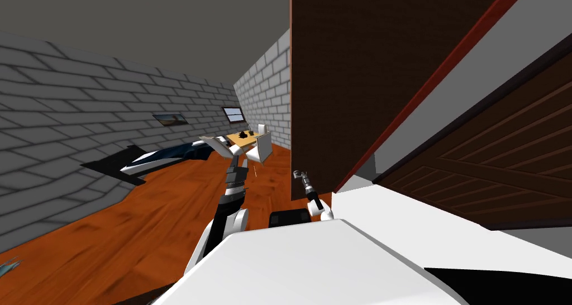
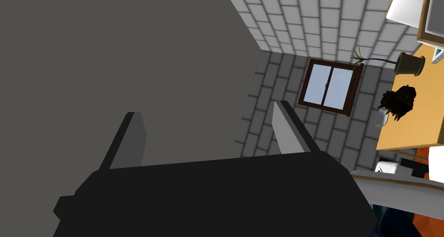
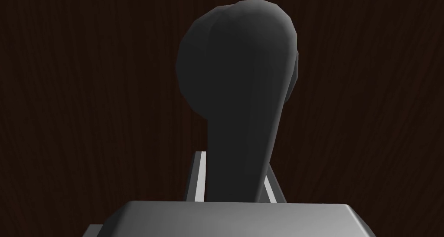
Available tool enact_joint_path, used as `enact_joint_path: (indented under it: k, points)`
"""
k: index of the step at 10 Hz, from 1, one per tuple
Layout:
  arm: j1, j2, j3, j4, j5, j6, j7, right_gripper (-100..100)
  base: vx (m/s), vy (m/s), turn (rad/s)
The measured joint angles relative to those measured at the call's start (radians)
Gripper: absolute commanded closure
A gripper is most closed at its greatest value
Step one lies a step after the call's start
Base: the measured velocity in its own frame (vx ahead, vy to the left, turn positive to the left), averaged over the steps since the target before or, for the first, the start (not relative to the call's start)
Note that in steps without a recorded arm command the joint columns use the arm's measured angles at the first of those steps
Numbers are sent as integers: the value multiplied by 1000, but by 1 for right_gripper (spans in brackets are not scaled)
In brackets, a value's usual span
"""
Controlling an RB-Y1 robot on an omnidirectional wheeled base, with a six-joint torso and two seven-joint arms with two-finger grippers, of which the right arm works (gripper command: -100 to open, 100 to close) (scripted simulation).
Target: Push the door open
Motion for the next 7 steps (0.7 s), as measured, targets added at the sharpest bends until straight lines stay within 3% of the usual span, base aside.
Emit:
enact_joint_path:
  k: [1,2,5,6,7]
  points:
    - [-8,-3,-14,11,-7,-1,2,100,179,144,-82]
    - [-26,-1,-31,53,-15,-25,4,100,115,89,-68]
    - [-20,4,-63,40,-28,-25,20,100,139,104,-66]
    - [0,4,-73,8,-32,-10,25,100,145,140,-90]
    - [-8,4,-88,19,-39,-10,29,100,133,122,-64]
